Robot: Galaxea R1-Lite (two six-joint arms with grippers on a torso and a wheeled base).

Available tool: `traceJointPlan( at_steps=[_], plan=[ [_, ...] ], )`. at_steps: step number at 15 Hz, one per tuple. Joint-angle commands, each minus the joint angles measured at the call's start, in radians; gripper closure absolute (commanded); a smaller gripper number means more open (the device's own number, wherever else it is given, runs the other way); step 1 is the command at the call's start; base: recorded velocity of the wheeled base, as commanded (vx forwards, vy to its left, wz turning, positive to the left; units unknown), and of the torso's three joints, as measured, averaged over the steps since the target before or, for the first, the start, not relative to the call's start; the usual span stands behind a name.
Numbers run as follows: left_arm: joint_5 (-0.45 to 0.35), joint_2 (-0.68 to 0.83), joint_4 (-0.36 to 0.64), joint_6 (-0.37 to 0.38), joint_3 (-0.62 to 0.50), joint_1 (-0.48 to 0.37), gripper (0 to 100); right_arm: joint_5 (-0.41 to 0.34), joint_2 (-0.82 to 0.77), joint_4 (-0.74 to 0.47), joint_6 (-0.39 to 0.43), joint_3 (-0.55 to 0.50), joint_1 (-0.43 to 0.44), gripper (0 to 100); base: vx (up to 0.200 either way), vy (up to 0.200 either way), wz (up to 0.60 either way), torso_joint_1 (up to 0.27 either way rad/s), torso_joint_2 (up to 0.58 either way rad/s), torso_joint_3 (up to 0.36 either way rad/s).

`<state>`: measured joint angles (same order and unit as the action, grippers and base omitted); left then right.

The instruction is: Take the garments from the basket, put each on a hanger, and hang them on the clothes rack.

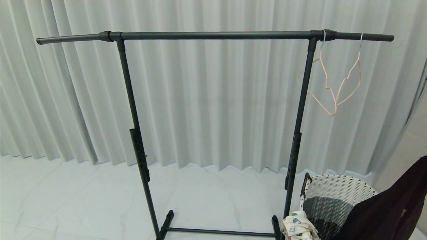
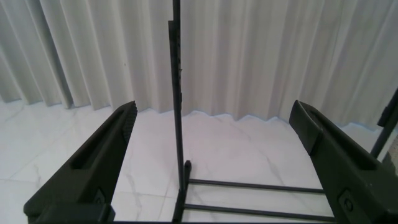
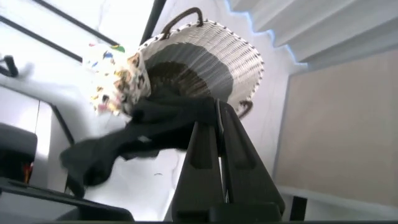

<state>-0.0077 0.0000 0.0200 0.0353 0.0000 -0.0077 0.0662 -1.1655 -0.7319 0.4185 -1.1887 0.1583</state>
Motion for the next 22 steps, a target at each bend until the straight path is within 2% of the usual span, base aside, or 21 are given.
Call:
traceJointPlan(
  at_steps=[1,9,13,16,20,22],
  plan=[
    [0.0,0.0,0.001,0.0,0.0,0.0,0,-0.002,0.023,0.005,0.0,0.0,0.001,100,-0.2,0.0,0.0,0.002,0.0,0.007],
    [0.0,0.002,0.0,0.0,0.0,0.0,0,-0.005,0.033,0.008,-0.006,0.012,0.079,100,-0.2,0.0,0.0,0.003,0.0,0.002],
    [-0.002,0.002,0.0,0.008,0.0,0.0,0,-0.005,0.017,0.012,-0.009,0.027,0.142,100,0.0,0.0,0.0,0.0,0.0,0.0],
    [-0.003,0.0,0.001,0.032,0.0,0.0,0,-0.005,-0.019,0.032,-0.02,0.031,0.237,100,0.0,0.0,0.0,0.0,0.0,0.0],
    [-0.02,0.005,-0.005,0.006,-0.015,-0.002,0,-0.002,-0.092,0.101,-0.202,0.037,0.449,100,0.0,0.0,0.0,0.0,0.0,0.0],
    [-0.092,0.12,-0.005,-0.046,-0.181,-0.023,0,0.0,-0.126,0.161,-0.248,0.035,0.507,100,0.0,0.0,0.0,0.0,0.0,0.0]
  ],
)
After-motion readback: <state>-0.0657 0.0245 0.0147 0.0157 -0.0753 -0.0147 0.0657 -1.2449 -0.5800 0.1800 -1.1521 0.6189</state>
